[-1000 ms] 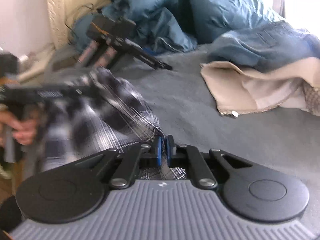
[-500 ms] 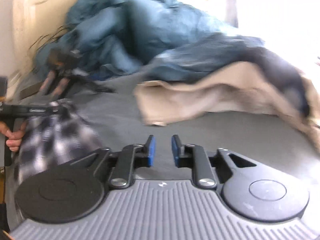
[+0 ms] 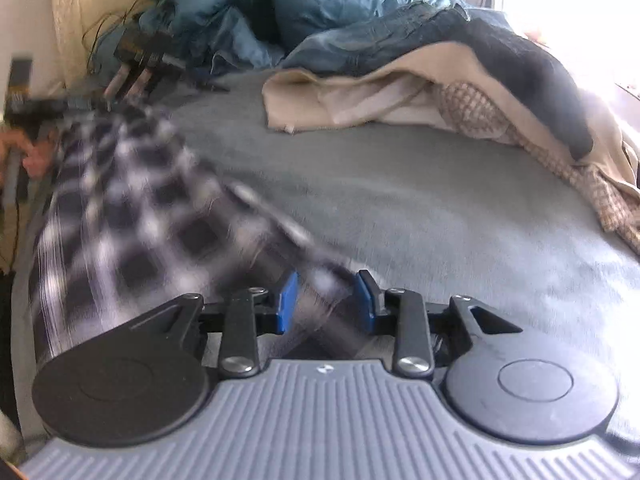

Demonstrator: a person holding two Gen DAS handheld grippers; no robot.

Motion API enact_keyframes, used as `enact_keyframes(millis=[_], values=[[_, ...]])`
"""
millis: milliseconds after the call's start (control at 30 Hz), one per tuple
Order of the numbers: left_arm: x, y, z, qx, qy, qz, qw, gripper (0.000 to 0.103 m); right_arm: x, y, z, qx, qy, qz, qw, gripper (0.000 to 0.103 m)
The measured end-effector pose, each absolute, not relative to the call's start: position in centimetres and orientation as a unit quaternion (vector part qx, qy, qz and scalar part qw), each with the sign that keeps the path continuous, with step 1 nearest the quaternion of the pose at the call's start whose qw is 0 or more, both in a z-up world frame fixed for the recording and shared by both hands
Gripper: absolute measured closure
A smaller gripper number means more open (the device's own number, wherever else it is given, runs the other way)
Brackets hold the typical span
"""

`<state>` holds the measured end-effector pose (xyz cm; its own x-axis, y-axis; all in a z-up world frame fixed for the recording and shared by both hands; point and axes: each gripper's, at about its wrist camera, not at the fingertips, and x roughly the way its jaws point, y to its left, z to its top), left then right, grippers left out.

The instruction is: Fold clothes

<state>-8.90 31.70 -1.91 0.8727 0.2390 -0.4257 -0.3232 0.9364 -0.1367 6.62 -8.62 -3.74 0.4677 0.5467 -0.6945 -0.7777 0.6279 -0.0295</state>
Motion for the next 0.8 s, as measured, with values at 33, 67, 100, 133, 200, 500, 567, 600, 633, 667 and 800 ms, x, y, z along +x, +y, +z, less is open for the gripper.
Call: enact_keyframes(millis=[33,67,100,133,200,500,567,600,633,667,800], values=[[-9.2,30.7,-1.3,-0.1,0.199,0.136,0.965,0.072,6.3,-8.7,-4.3,-0.18,0.34,0.398,0.833,0.073],[-9.3,29.6,-0.6,-0.1,0.194,0.123,0.968,0.069,5.9,-8.9,-4.7,-0.177,0.348,0.403,0.828,0.072],[-9.2,28.0,0.0,-0.098,0.193,0.1,0.971,0.068,5.6,-9.1,-5.1,-0.173,0.356,0.409,0.822,0.072],[-8.8,26.7,0.4,-0.095,0.198,0.081,0.972,0.066,5.3,-9.4,-5.2,-0.168,0.356,0.416,0.82,0.072],[-7.5,23.4,0.8,-0.075,0.217,0.037,0.973,0.066,5.2,-10.0,-4.5,-0.161,0.354,0.431,0.814,0.072],[-0.9,11.7,-3.1,0.139,0.281,-0.103,0.944,0.064,8.8,-10.5,-4.4,-0.156,0.338,0.425,0.825,0.08],[-0.3,10.7,-4.5,0.169,0.301,-0.114,0.932,0.064,9.1,-10.5,-5.2,-0.162,0.346,0.428,0.819,0.084],[-0.2,10.4,-5.2,0.179,0.309,-0.118,0.927,0.064,8.7,-10.6,-5.5,-0.165,0.348,0.433,0.815,0.084],[-0.5,10.3,-5.5,0.185,0.312,-0.12,0.924,0.064,8.3,-10.8,-5.8,-0.168,0.349,0.437,0.812,0.084],[-0.7,10.2,-5.9,0.192,0.314,-0.123,0.922,0.064,8.1,-11.0,-5.7,-0.168,0.354,0.444,0.806,0.084],[-1.3,10.8,-6.5,0.188,0.309,-0.13,0.923,0.064,8.0,-10.9,-4.6,-0.175,0.363,0.467,0.787,0.085]])
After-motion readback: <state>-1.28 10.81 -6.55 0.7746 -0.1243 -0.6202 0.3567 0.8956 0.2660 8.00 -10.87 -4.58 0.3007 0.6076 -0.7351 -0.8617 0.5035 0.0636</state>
